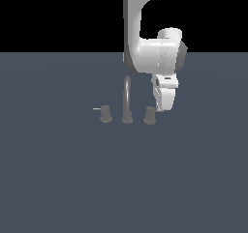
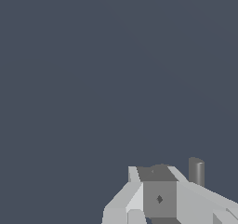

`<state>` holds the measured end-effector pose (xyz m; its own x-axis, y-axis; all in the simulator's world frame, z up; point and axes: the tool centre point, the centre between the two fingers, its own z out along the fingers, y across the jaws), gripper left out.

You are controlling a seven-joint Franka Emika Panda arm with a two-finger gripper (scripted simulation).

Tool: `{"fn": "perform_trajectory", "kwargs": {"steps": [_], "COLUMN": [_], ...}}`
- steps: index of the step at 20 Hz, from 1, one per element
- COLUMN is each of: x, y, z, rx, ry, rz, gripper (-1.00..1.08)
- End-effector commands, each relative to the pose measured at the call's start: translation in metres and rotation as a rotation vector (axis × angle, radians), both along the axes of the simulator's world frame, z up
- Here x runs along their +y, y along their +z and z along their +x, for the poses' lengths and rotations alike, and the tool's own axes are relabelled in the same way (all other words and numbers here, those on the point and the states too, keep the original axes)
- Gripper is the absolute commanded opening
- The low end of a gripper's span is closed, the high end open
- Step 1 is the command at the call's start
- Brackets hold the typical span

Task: Turn on the faucet by rotating a designated handle.

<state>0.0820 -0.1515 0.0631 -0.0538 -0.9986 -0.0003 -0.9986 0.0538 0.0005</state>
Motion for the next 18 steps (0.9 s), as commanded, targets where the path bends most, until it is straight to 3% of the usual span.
{"fn": "perform_trajectory", "kwargs": {"steps": [1, 4, 6, 18], "x": [-0.004, -0.009, -0.003, 0.002], "y": [0.0, 0.0, 0.0, 0.0], "z": [-0.008, -0.017, -0.009, -0.045], "rx": [0.0, 0.0, -0.011, -0.003], "ry": [0.0, -0.001, 0.006, 0.001], "rz": [0.0, 0.0, -0.001, 0.0], "gripper": [-1.0, -1.0, -1.0, -1.0]}}
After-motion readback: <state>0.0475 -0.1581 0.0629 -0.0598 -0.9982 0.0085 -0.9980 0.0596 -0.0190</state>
